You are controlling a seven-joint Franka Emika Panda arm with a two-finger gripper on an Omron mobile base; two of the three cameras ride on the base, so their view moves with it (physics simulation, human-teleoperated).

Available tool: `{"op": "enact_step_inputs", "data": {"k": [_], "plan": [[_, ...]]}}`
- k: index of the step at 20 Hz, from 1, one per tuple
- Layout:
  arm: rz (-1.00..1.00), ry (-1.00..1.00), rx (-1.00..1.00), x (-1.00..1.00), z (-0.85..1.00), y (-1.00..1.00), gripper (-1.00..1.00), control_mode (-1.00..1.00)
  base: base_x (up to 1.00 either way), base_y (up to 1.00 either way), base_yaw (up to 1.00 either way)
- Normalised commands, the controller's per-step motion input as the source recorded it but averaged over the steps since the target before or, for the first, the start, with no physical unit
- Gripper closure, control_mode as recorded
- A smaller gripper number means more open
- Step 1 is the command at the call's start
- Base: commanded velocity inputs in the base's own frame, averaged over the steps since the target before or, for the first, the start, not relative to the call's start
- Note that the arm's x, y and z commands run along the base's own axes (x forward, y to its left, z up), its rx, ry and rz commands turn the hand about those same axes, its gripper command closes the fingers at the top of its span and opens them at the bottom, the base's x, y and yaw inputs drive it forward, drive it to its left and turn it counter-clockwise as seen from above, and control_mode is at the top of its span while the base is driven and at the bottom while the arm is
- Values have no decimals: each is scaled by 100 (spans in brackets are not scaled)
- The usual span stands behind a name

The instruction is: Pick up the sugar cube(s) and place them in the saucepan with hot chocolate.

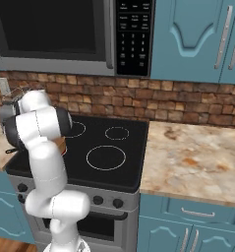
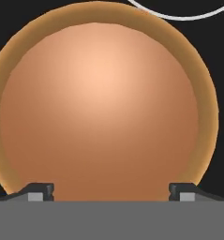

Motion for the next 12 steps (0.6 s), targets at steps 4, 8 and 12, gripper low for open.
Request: {"op": "enact_step_inputs", "data": {"k": [4, 8, 12], "plan": [[-12, -9, 5, -76, 54, -60, -100, -100, 0, 0, 0], [-12, -12, 7, -62, 71, -59, -100, -100, 0, 0, 0], [-26, -9, 0, -57, 27, -90, -100, -100, 0, 0, 0]]}}
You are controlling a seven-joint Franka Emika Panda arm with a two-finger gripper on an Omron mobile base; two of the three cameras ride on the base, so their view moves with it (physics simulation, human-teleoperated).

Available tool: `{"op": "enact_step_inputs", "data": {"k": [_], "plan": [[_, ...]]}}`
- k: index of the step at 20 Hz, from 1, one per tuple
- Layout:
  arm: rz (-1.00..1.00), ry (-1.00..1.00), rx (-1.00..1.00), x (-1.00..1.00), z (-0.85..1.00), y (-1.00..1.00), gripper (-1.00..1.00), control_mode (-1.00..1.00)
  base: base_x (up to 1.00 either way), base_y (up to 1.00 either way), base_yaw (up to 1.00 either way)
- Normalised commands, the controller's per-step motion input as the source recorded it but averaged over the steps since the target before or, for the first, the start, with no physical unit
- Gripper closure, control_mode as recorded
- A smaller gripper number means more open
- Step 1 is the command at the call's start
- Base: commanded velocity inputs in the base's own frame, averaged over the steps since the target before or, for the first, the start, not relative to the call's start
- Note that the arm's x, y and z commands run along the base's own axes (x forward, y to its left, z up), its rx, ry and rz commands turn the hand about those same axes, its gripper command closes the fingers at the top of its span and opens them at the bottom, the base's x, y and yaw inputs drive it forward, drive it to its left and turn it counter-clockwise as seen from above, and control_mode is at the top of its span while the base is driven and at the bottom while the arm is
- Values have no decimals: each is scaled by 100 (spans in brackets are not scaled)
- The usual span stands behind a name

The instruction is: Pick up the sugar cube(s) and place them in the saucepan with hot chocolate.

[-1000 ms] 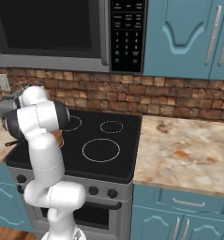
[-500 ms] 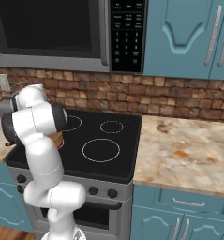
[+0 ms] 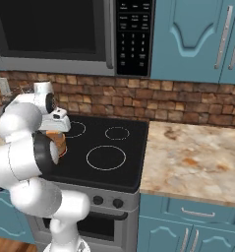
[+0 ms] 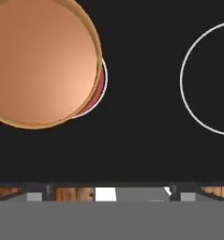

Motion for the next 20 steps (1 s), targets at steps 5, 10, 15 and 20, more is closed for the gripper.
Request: {"op": "enact_step_inputs", "data": {"k": [5, 10, 15, 20], "plan": [[-24, -6, 0, -37, 5, -100, -100, -100, 0, 0, 0], [-10, -11, 0, -43, 13, -100, -100, -100, 0, 0, 0], [0, -16, 0, -68, 15, -100, -100, -100, 0, 0, 0], [2, -12, 0, -68, 47, -81, -100, -100, 0, 0, 0]]}}
